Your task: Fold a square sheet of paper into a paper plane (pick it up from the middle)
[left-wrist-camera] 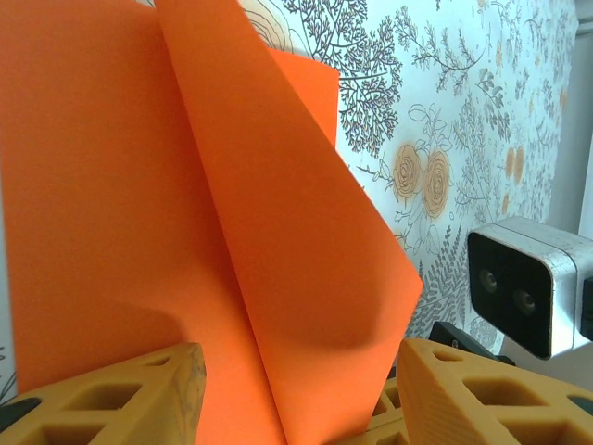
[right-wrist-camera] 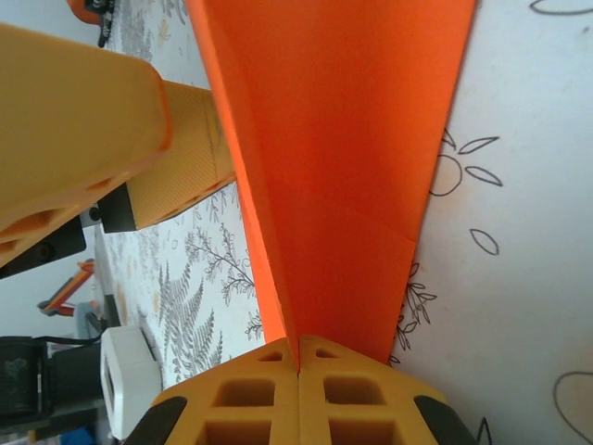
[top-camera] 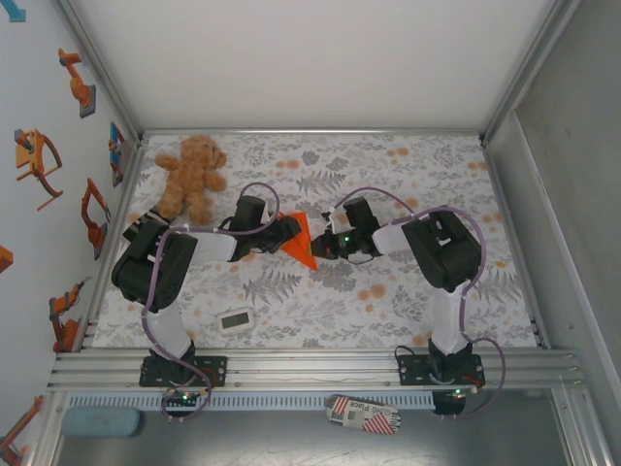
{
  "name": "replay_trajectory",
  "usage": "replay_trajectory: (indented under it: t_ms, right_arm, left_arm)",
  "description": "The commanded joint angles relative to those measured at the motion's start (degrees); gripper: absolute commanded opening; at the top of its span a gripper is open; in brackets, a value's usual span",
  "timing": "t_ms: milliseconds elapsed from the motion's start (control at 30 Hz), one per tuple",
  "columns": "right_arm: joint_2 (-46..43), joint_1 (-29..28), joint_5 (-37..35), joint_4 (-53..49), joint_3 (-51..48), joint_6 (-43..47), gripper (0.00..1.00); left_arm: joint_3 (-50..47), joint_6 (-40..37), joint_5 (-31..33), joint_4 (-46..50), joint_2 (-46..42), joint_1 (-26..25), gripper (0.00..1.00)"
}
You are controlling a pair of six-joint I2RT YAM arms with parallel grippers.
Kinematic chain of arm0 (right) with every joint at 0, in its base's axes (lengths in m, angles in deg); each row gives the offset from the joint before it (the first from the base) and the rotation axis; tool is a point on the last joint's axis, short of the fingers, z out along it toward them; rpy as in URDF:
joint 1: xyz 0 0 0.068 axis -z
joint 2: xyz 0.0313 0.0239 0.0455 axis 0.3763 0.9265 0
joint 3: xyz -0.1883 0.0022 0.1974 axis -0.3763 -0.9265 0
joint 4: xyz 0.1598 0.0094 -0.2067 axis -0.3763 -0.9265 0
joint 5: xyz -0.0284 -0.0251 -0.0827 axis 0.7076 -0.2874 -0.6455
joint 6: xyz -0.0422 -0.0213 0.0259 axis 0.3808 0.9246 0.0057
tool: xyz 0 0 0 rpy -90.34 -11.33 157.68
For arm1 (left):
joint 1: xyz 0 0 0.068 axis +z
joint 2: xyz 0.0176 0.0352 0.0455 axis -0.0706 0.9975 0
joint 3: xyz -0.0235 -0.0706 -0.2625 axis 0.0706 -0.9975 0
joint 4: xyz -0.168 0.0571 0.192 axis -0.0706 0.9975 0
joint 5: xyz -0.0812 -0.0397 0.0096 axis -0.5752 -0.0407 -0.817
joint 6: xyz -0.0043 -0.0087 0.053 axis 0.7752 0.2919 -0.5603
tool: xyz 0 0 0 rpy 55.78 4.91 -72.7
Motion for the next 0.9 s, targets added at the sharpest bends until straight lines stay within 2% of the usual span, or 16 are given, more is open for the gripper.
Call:
replay_trajectory:
  t_ms: [0,333,533,867]
  right_arm:
    - [1.39,0.68,0.97,1.27,-1.40,-3.03,0.00]
    - [2.09,1.22,0.83,1.51,-2.30,-5.48,0.00]
    - [2.16,1.22,0.32,-1.73,-1.27,-3.68,0.00]
    - [2.78,1.24,-1.38,-9.71,1.03,-1.11,0.00]
  left_arm:
    - [-2.05,-1.77,1.92,5.65,3.18,-0.40,0.57]
    - [-0.13,-3.62,2.99,11.09,3.55,-0.45,0.53]
    - [1.42,-4.49,3.54,14.65,3.80,-0.47,0.53]
    - [8.38,-5.83,2.15,16.00,-5.23,-0.34,0.55]
